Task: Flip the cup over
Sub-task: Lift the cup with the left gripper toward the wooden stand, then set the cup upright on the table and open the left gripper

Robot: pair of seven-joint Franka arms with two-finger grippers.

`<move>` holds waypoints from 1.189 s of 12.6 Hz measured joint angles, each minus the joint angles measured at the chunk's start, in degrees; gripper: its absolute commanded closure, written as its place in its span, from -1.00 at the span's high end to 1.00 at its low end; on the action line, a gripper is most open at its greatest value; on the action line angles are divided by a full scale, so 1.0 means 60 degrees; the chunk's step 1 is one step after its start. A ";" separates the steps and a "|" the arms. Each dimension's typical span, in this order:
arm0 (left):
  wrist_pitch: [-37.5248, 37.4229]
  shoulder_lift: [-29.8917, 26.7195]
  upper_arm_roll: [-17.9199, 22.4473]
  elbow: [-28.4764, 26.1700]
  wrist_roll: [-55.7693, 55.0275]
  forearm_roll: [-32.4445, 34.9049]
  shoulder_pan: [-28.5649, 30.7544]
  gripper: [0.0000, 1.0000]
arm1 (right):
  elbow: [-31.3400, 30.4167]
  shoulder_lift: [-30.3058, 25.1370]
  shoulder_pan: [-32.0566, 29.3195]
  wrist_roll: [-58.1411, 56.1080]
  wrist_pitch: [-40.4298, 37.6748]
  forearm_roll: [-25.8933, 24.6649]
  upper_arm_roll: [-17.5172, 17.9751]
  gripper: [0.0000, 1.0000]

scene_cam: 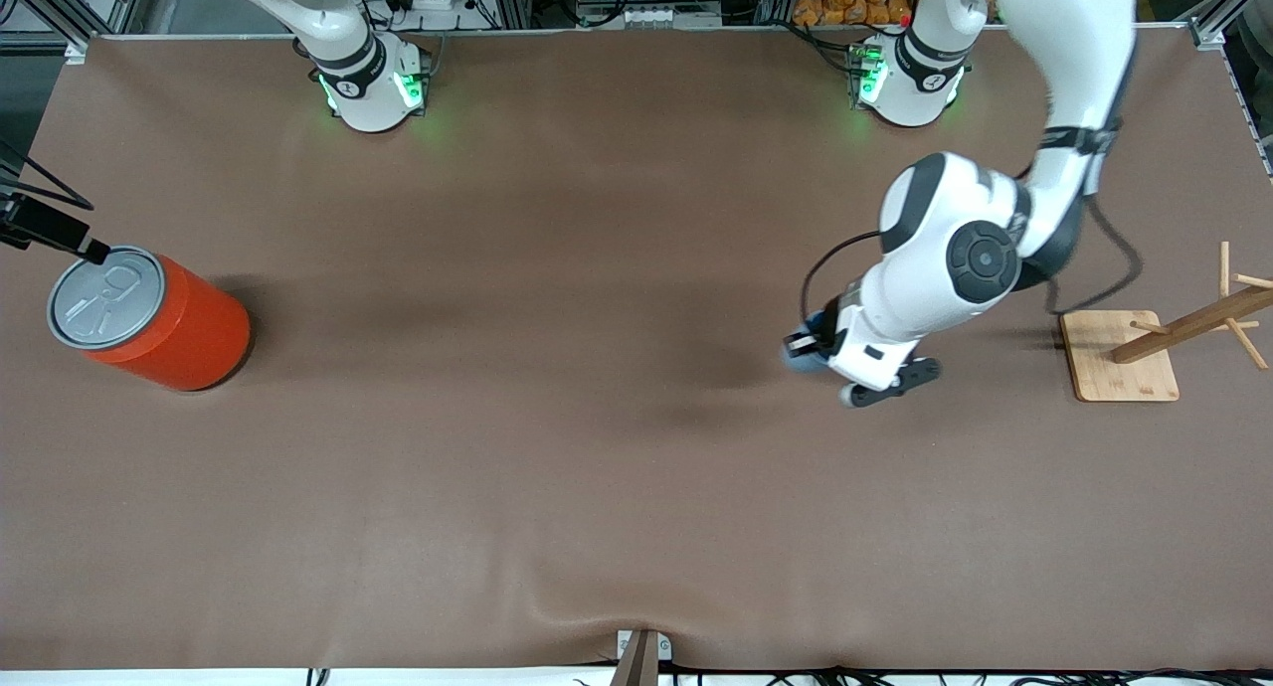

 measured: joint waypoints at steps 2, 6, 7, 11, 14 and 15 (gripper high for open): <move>-0.0569 -0.0269 0.0034 -0.0220 0.1231 0.0829 0.0372 -1.00 | -0.0006 0.0000 -0.0036 0.0000 -0.0040 0.0031 -0.0032 1.00; -0.0555 -0.0512 0.0046 -0.0951 0.5043 0.1733 0.1960 -1.00 | -0.0042 0.0007 -0.0028 0.0000 -0.0068 0.0066 -0.0022 1.00; -0.0546 -0.0573 0.0045 -0.1039 0.5823 0.1733 0.2220 -1.00 | -0.0042 0.0008 -0.0019 0.0000 -0.0069 0.0071 -0.0014 1.00; 0.0278 -0.0658 -0.0021 -0.1729 0.6638 0.1734 0.2361 -1.00 | -0.0042 0.0008 0.0128 -0.0006 -0.0069 -0.0165 0.0051 1.00; 0.1668 -0.0653 -0.0043 -0.2689 0.6639 0.1735 0.2373 -1.00 | -0.0043 0.0008 0.0420 -0.0006 -0.0069 -0.0912 0.0112 1.00; 0.2064 -0.0652 -0.0037 -0.2972 0.6640 0.1735 0.2391 -1.00 | -0.0043 0.0008 0.0451 -0.0006 -0.0069 -0.1066 0.0123 1.00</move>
